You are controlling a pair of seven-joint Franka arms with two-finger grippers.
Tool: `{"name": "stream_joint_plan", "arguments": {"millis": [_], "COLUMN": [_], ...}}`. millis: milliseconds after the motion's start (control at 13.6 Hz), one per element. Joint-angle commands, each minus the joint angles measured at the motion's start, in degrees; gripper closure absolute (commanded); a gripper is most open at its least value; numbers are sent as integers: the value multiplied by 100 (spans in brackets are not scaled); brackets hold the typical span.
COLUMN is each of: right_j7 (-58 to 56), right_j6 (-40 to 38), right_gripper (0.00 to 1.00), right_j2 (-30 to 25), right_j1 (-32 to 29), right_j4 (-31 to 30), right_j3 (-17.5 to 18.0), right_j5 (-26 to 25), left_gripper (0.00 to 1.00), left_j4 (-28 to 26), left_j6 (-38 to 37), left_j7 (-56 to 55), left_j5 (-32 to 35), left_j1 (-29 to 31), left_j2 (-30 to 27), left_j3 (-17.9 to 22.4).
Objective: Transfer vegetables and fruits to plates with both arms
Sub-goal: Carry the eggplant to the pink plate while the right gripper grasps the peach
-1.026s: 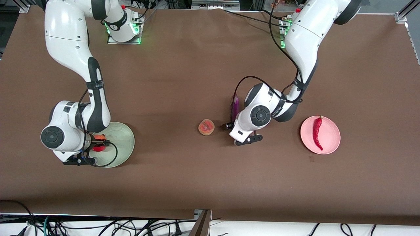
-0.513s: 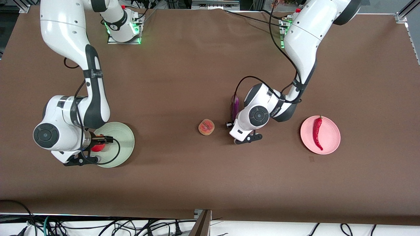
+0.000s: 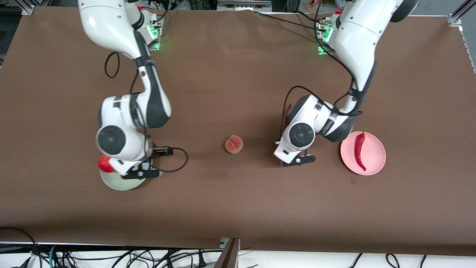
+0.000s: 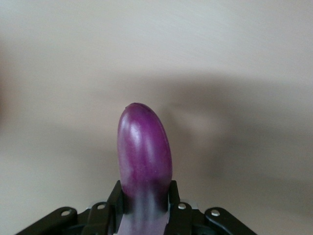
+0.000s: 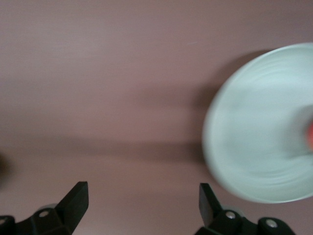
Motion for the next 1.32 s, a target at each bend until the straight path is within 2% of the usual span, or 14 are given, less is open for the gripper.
{"name": "stream_joint_plan", "arguments": {"millis": [0,73,366,440,586,806,880,953,1026,1246], "right_j7": [1270,1693,2434,2479,2532,2724,2734,2734,2743,2760], "right_j6": [494,836,1822,1920,2043,2227,2324,2386,2412,2553], "right_gripper": [0,0,0,0,0,0,0,0,0,0], "right_j2": [87,157,421,491,632,773,826,870,905,966], "right_j1": [612,832,1150,1238,1361,1406,1414,1415,1415,1423], "right_j4": [45,45,37,37,37,37,37,37,37,37], "right_j3": [-54,-2,376,403,421,525,578,605,614,711], "right_j5": [311,311,276,276,285,302,294,302,302,302], "left_gripper": [98,97,96,94,83,80,72,43,0,0], "left_j4": [-109,-109,-153,-188,-189,-197,-180,-162,-171,-136], "left_j6": [-715,-857,-876,-850,-771,-692,-692,-683,-578,-516], "left_j7": [569,1042,2704,2917,3025,2964,2972,2981,3024,3183], "left_j5": [759,953,929,902,893,684,560,559,576,629], "left_j1": [311,513,1400,1576,1832,1737,1745,1754,1797,1842], "left_j2": [-344,-388,-424,-371,-231,-98,-98,-89,-89,-115], "left_j3": [35,35,17,17,-18,-35,-35,-27,-27,-27]}}
